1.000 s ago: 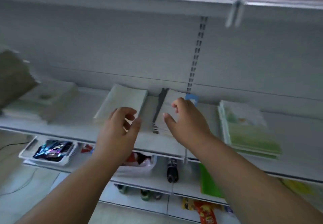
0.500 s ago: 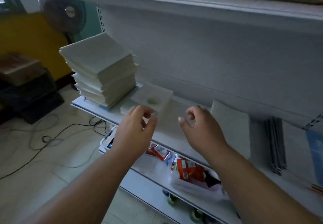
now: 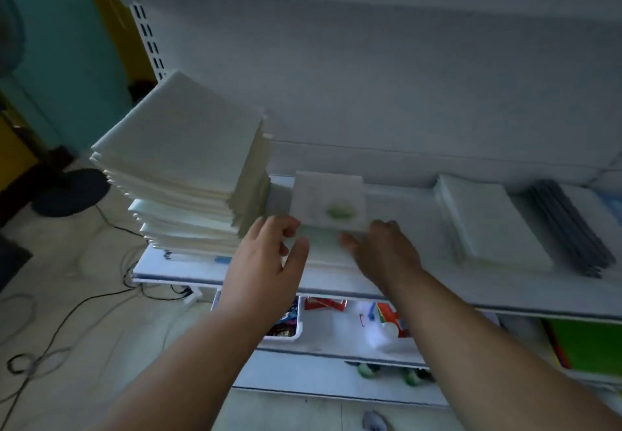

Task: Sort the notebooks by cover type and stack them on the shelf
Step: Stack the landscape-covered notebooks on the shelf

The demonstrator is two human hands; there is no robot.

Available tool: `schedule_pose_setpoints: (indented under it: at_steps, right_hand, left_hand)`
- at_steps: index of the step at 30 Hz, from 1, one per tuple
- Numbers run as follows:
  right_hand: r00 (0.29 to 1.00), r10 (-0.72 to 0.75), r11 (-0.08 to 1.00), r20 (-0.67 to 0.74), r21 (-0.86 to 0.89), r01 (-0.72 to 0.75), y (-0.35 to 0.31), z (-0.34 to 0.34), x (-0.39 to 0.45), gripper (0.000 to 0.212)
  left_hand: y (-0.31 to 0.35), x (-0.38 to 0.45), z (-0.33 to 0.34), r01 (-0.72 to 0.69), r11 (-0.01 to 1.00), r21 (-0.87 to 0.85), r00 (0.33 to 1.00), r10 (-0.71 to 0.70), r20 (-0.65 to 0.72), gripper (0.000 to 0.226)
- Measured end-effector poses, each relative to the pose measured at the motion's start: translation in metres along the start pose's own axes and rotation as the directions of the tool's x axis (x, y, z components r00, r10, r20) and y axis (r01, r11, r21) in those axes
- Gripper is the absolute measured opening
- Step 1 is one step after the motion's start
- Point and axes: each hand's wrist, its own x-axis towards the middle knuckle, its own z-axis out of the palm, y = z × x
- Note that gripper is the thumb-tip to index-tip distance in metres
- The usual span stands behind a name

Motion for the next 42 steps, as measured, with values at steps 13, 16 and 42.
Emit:
schedule_pose_setpoints:
  at_steps: [13,16,42]
  right_hand:
    - [0.99,0.095,0.608,-0.105,0.793,0.026,-0.005,-0.022,-0.072,0.006]
    - [0.996,0.086,0.537,-0.023,0.843,-0.027,-0.006,-0.023,-0.079,0.028]
    - [0.99,-0.127,0.415,0.068,0.91,-0.009,0.037,-0.043,-0.008,0.011]
  left_hand:
    - [0.005,0.011,-0.014,0.329,0.911,-0.247,0.916,-0.245,0.319,0.041]
    - [0.014,0.01,-0.013,0.429,0.744,-0.512,0.901,-0.316,0.296,0.008]
    - [0.059,-0.042,-0.006,0.322,0.764,-0.559,0.769,-0.555,-0.317,0.019]
